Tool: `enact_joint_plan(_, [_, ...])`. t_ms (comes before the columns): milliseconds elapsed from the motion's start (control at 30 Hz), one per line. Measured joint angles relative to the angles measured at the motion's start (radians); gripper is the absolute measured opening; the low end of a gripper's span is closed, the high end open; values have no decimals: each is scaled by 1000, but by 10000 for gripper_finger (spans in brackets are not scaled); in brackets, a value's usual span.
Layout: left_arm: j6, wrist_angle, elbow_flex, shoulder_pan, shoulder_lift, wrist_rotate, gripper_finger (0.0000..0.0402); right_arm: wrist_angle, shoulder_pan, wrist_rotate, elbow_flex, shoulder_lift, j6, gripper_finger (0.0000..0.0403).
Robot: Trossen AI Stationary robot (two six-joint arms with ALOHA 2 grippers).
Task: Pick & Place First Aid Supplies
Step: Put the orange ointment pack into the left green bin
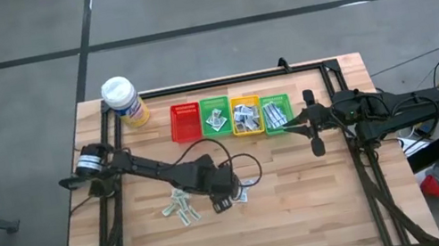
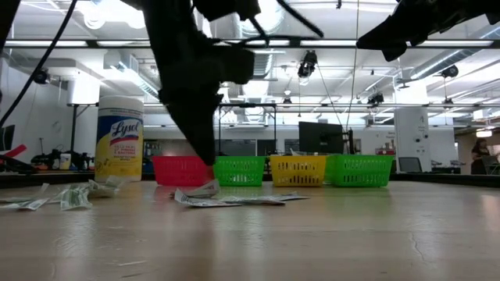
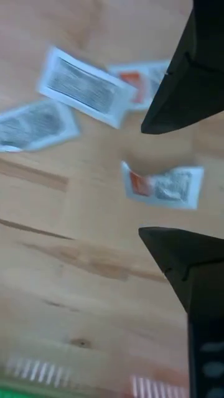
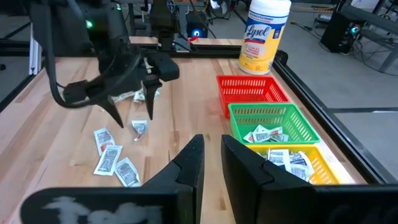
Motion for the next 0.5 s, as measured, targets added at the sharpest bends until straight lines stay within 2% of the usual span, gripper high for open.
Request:
enact_joint_plan(267, [182, -119, -4, 63, -3, 70, 255, 0, 0, 0, 0, 0, 1, 52])
enact_joint_plan(500, [421, -37, -4, 79, -13, 179, 255, 0, 0, 0, 0, 0, 0, 52])
